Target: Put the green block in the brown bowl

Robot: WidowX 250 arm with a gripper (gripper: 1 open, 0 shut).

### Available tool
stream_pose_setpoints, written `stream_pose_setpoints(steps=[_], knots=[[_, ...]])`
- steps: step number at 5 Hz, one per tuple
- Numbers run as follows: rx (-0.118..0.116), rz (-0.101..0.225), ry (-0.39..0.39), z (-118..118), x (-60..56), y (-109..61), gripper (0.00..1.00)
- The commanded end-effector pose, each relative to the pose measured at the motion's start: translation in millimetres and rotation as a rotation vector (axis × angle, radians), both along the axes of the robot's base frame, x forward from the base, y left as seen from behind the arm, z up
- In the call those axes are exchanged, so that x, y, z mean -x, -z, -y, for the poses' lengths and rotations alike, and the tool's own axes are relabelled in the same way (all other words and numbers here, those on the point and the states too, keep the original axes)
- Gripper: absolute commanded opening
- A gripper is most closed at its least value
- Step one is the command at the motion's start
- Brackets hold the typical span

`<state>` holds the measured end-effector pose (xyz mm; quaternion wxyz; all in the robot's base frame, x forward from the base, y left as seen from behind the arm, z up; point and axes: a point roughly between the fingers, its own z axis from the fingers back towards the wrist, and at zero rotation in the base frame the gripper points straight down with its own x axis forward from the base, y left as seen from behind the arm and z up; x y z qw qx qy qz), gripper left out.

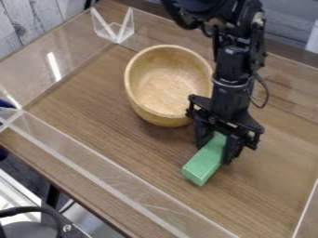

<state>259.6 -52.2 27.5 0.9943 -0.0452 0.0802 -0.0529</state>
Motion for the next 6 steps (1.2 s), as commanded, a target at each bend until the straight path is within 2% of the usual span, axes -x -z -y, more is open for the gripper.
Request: stream_pose_setpoints(steps=[1, 3, 4, 6], knots=[[0.007, 0.069, 0.0, -2.1, -15.4, -17.5, 0.0], [0.0, 0.072, -0.014, -0.8, -18.7, -18.9, 0.0], [0.004, 0.092, -0.018, -1.1, -23.2, -24.6, 0.0], [0.028, 0.165, -0.014, -16.1, -40.7, -39.7, 0.0]])
